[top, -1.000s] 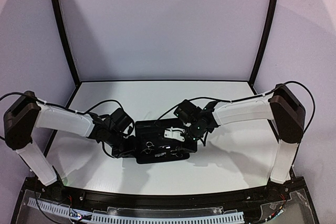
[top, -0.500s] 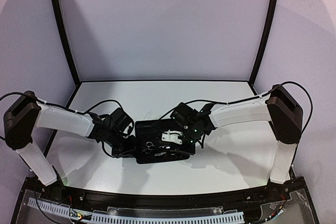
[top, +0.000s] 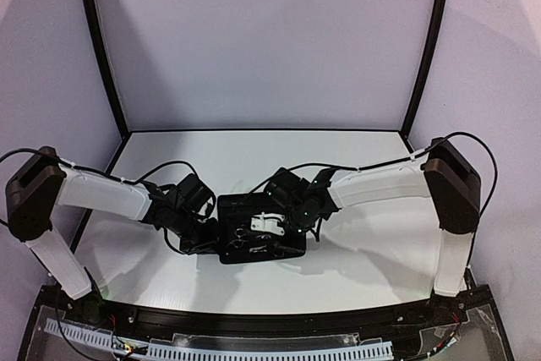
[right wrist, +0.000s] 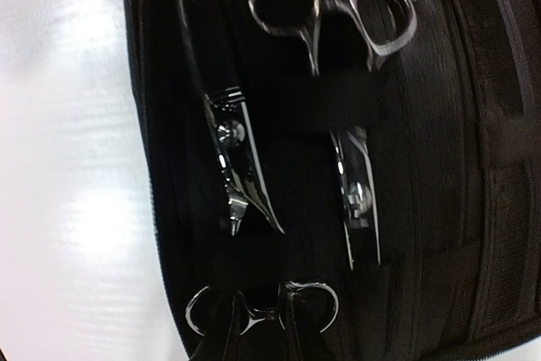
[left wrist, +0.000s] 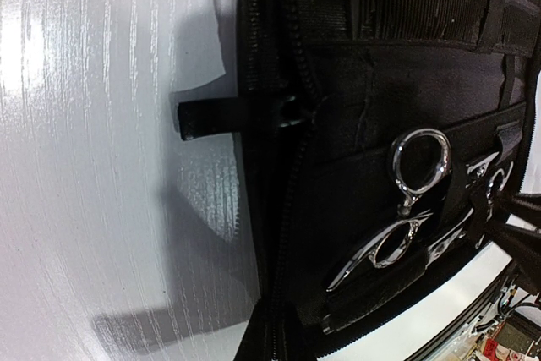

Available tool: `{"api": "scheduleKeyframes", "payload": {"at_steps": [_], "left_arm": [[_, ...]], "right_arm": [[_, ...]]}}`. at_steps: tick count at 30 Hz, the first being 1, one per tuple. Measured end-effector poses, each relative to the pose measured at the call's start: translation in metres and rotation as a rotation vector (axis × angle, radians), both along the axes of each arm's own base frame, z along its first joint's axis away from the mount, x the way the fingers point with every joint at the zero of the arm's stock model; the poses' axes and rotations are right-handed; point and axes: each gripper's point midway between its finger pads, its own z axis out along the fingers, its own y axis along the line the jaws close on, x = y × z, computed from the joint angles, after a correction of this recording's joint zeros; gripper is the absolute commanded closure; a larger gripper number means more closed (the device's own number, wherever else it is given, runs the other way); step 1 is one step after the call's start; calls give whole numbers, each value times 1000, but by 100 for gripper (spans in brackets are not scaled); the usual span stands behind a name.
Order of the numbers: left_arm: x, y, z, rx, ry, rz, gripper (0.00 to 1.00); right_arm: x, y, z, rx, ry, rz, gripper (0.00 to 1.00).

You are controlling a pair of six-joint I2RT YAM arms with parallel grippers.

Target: Sort the hair-cutting tools

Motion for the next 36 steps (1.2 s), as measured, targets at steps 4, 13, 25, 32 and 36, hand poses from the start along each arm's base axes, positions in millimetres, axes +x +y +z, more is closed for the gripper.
{"api": "scheduleKeyframes", "payload": {"at_steps": [4,13,25,32,36], "left_arm": [[0,0,0,-1,0,0,99],[0,0,0,-9,0,10,99],[4,8,4,25,-36,32,92],[13,12,16,38,-95,54,73],[22,12,32,41,-145,66,39]], "right_arm": [[-2,6,0,3,2,3,87],[-2,8,1,2,12,-16,79],[1,17,14,78,-36,-88,48],[2,28,78,256,-129,-104,27],[7,22,102,325,-163,-158,2]]}}
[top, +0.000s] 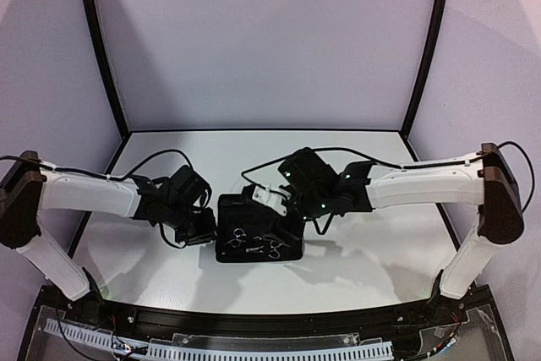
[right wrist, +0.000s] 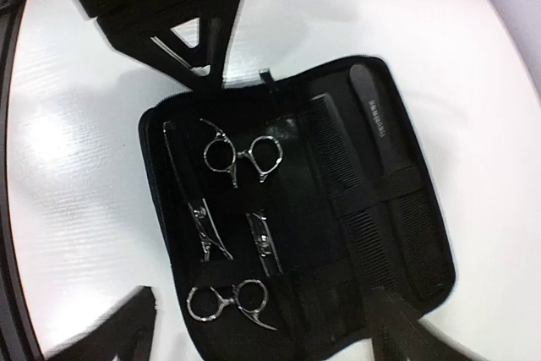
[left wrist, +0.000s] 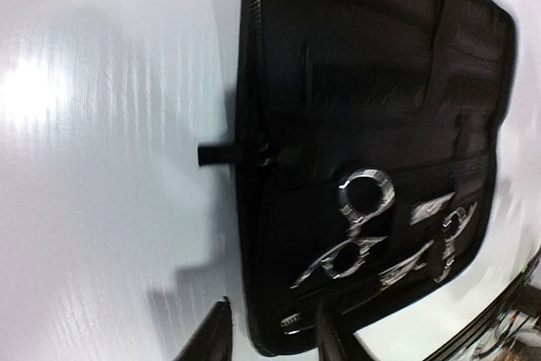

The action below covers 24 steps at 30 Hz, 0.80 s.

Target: Sort the hair-cutting tools

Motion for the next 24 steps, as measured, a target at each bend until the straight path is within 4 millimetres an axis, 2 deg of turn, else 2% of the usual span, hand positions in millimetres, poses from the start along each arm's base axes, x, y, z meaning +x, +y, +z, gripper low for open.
{"api": "scheduleKeyframes", "payload": {"at_steps": [2,4,7,10,13,17,22,24], "left_arm": [[6,-1,12,-6,-34,3,16],[10,-2,24,-18,-67,8,3],[12,3,42,-36,-112,22,1],[9,11,60,-64,-158,46,1],[-1,26,70,-96,-189,78,1],[-18,46,61,-113,-182,118,1],[-38,61,34,-123,-125,145,1],[-44,62,25,-139,-99,152,1]], "right_arm": [[4,-3,9,33,6,-37,1],[13,-7,20,82,31,-90,1],[37,-20,37,175,83,-201,1],[72,-45,52,283,164,-347,1],[105,-72,56,370,262,-471,1],[141,-93,49,422,386,-553,2],[169,-83,16,375,506,-536,5],[173,-77,0,350,550,-523,6]]}}
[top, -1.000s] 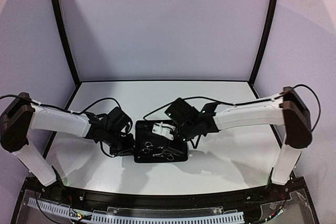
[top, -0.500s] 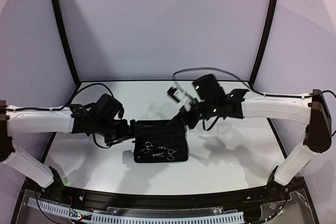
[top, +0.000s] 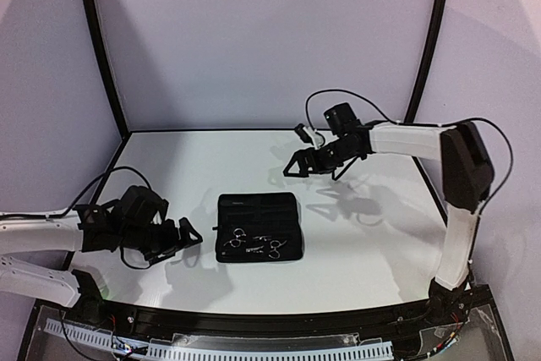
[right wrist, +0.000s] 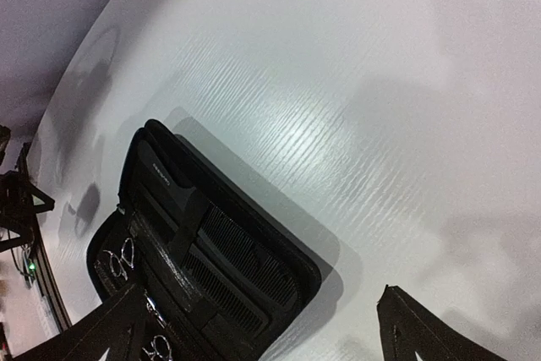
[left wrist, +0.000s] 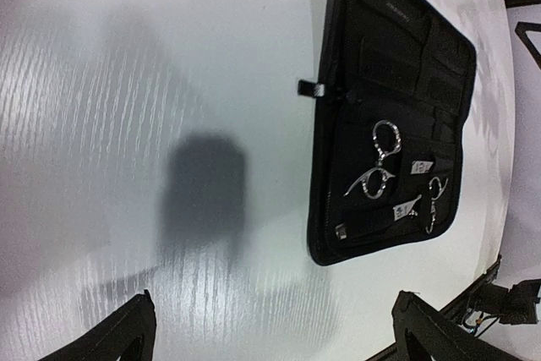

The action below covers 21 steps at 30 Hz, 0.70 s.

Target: Sort the hair-cutting tools

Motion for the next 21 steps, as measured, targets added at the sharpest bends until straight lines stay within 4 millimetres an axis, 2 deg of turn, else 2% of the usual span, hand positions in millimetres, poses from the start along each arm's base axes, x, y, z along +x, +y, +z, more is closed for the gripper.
{"api": "scheduleKeyframes", "payload": {"at_steps": [4,9,16,21], "left_arm": [[-4,-4,-10,-38,34,5,1],[-5,-18,-18,-87,73,-12,1],[-9,-34,-27,-124,121,-49,1],[-9,-44,-30,-148,136,-74,1]], "right_arm": [[4,6,-29,-15,87,30,7],[4,11,-52,-19,158,72,10],[-7,16,-72,-3,236,123,16],[-19,18,-75,28,274,161,24]]}}
